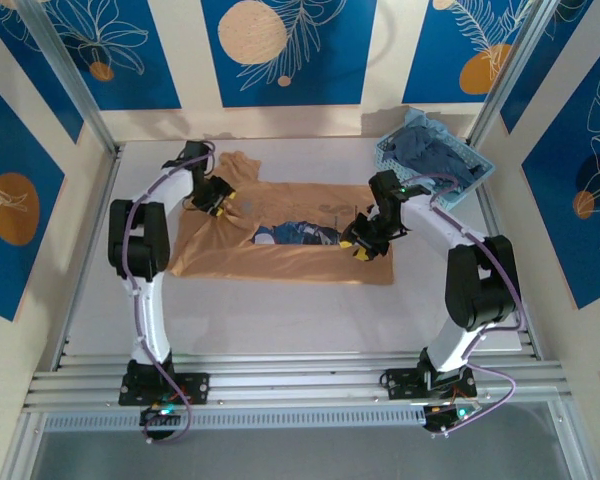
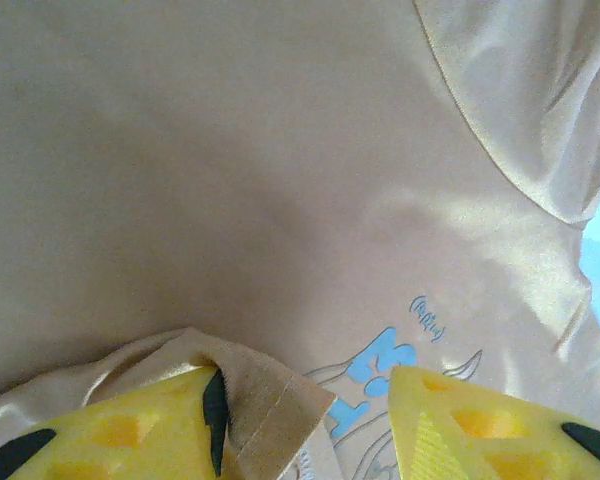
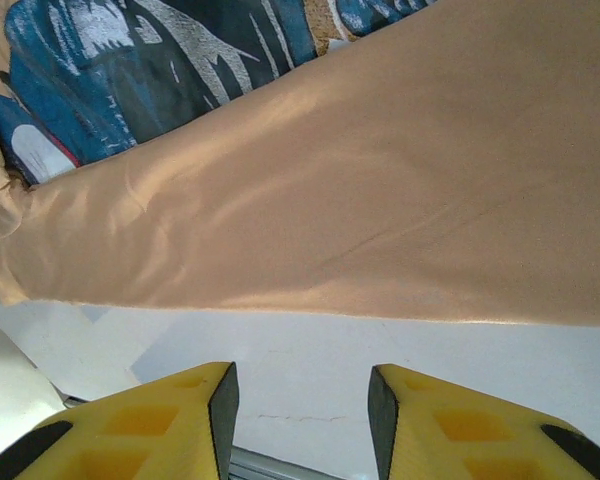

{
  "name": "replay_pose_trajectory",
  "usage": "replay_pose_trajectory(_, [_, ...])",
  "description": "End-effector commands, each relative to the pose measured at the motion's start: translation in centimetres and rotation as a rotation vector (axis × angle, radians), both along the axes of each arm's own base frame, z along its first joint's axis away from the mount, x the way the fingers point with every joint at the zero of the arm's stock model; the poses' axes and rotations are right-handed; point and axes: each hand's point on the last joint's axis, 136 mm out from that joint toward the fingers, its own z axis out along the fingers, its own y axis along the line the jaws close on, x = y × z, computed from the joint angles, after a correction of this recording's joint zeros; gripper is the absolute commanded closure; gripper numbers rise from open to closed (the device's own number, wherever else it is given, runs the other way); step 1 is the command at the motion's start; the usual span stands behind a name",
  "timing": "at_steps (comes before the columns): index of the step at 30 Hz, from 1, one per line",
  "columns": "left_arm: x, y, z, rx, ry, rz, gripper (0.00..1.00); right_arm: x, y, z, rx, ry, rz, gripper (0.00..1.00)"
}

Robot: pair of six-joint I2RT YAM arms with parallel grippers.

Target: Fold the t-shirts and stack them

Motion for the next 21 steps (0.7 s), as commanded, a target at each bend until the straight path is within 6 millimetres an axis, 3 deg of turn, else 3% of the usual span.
replay_pose_trajectory(1, [0.2, -1.3, -0.5, -0.035, 0.03, -0.006, 0.54, -0.1, 0.3, 0.2, 0.026, 0.019, 0.008, 0.58])
replay_pose_trajectory(8, [2.5, -3.3, -0.5, -0.116, -0.026, -0.035, 0.54, -0.1, 0.3, 0.2, 0.028, 0.019, 0.008, 0.58])
replay_pose_trajectory(13, [4.8, -4.4, 2.0, -0.193, -0.155, -0.034, 0.52, -0.3, 0.2, 0.0, 0.028, 0.023, 0.008, 0.58])
replay_pose_trajectory(21, [3.4, -5.5, 2.5, -0.226, -0.072, -0.023, 0.48, -0.3, 0.2, 0.0, 0.03, 0.024, 0.008, 0.58])
